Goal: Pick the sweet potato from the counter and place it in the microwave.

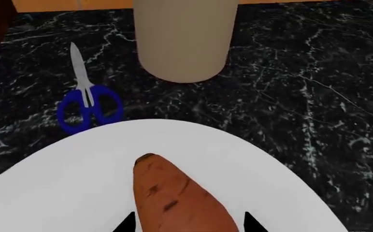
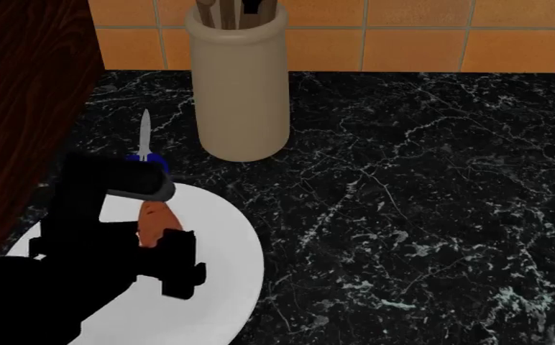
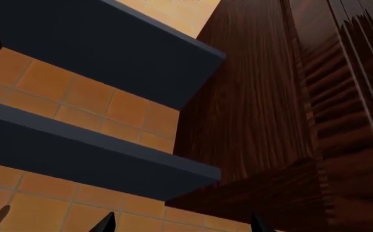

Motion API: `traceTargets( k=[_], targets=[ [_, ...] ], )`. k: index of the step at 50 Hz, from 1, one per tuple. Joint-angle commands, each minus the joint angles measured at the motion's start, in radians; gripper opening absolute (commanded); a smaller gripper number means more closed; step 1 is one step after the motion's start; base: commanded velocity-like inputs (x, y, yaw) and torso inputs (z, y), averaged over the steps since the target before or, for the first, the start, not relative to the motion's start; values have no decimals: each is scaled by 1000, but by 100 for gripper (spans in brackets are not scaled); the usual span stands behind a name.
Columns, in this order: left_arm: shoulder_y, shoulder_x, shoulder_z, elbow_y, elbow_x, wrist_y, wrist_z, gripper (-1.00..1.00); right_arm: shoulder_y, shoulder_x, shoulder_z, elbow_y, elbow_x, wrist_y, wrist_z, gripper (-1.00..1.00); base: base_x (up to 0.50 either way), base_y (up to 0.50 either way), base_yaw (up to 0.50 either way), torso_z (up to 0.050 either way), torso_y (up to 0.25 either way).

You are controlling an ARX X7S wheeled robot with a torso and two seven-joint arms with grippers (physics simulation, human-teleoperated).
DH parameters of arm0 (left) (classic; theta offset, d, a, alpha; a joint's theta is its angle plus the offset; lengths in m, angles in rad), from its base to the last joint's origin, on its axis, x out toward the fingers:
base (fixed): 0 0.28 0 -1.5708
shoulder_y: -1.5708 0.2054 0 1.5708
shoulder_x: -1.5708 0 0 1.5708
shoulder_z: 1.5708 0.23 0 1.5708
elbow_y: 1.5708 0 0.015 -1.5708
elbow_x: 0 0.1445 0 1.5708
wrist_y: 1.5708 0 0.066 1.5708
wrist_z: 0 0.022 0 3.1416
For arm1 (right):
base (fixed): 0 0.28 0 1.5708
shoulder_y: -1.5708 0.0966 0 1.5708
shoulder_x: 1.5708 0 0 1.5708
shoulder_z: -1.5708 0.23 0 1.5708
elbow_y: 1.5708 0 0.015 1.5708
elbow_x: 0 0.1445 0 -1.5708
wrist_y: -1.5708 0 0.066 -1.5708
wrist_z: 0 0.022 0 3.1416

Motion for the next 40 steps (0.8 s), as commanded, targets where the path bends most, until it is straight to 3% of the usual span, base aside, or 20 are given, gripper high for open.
traceTargets(
  k=[1,17,33,40],
  targets=[
    [22,-23,-52,112,-32,63,-9,-100,0,-25,10,0,0,-13,-27,100,0,0,0,0,0],
    [120,-54,-69,379,117,318,102,-100,0,56,30,0,31,14,28,100,0,0,0,0,0],
    [202,-39,-64,471,368,637,244,-100,0,47,21,0,20,12,19,100,0,0,0,0,0],
    [195,-25,-78,468,441,705,231,-100,0,43,12,0,11,10,18,100,0,0,0,0,0]
  ],
)
